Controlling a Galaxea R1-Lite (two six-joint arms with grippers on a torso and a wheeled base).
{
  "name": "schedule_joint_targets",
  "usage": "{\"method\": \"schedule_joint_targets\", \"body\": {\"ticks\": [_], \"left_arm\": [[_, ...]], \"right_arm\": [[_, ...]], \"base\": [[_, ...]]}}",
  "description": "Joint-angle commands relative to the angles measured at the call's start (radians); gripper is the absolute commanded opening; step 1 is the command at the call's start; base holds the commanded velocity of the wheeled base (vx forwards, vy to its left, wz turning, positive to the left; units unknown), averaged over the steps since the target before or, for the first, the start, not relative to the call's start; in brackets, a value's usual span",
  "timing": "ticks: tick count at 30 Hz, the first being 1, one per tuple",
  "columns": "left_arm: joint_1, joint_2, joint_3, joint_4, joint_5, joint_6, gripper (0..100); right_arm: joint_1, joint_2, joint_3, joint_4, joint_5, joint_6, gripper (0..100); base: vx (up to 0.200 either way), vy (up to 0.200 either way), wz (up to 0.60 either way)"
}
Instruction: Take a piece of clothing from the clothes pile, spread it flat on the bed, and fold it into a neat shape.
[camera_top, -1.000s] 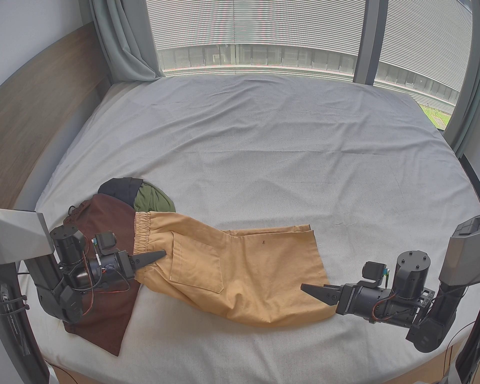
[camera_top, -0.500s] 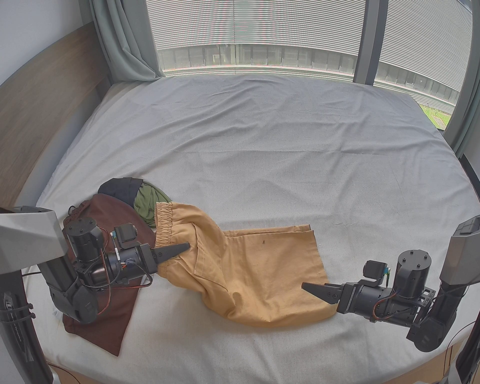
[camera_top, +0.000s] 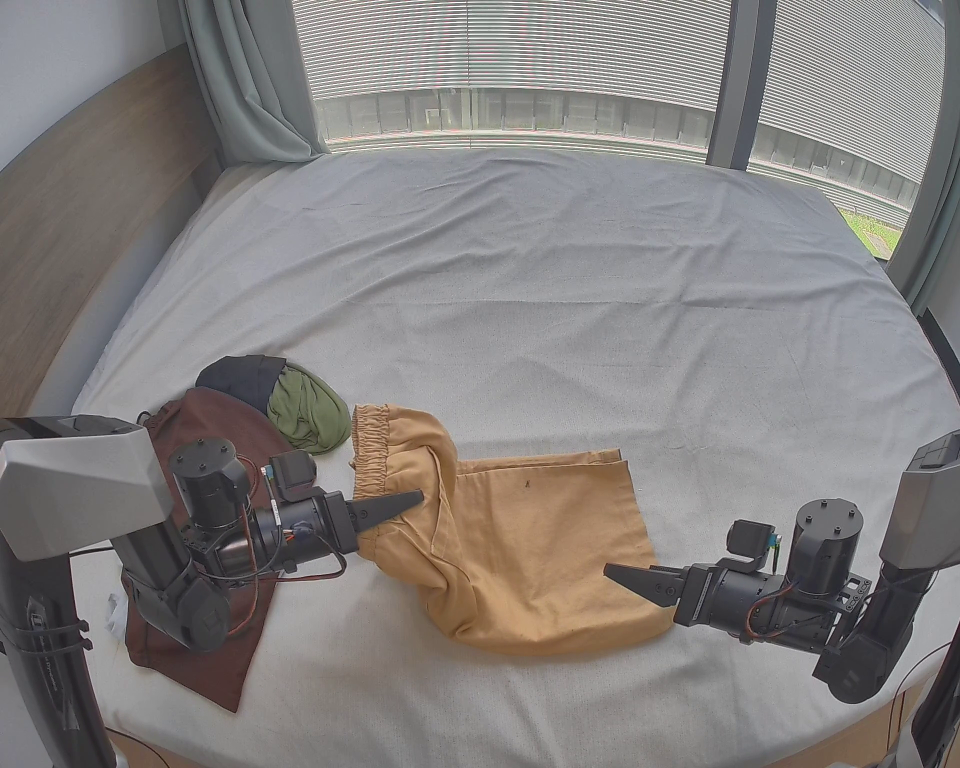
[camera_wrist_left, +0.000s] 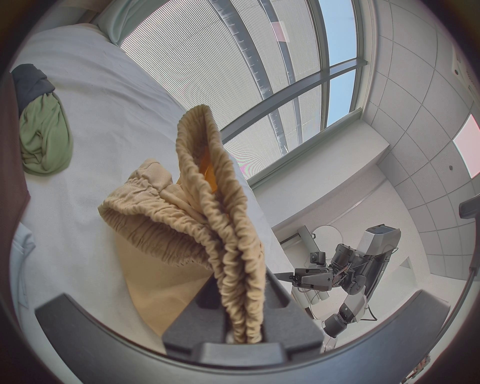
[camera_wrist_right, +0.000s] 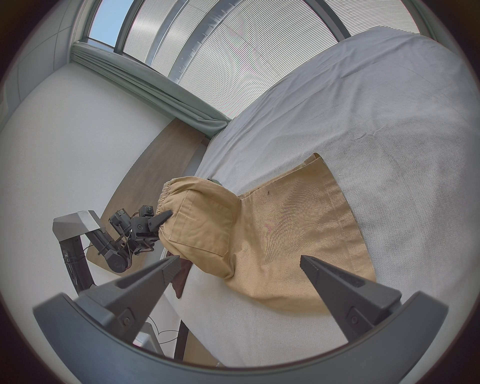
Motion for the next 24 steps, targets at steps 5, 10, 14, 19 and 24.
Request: {"method": "schedule_joint_targets", "body": {"ticks": [5, 10, 14, 19, 24], "left_arm": [[-0.065, 0.039, -0.034, 0.0, 0.001, -0.01, 0], [-0.107, 0.068, -0.08, 0.0, 0.032, -0.039, 0], [-0.16, 0.108, -0.152, 0.0, 0.082, -0.102, 0], [-0.194, 0.143, -0.192, 0.0, 0.084, -0.122, 0], [-0.225, 0.191, -0.232, 0.0, 0.085, -0.13, 0]], "right_arm": [[-0.001, 0.001, 0.0, 0.0, 0.0, 0.002, 100], [-0.001, 0.004, -0.003, 0.0, 0.0, 0.002, 100], [-0.015, 0.003, -0.014, 0.0, -0.001, 0.002, 100], [-0.035, 0.003, -0.022, 0.0, 0.0, 0.003, 100], [-0.05, 0.003, -0.028, 0.0, 0.0, 0.003, 100]], "base": [[0.0, 0.0, 0.0], [0.0, 0.0, 0.0], [0.0, 0.0, 0.0], [0.0, 0.0, 0.0], [0.0, 0.0, 0.0]]}}
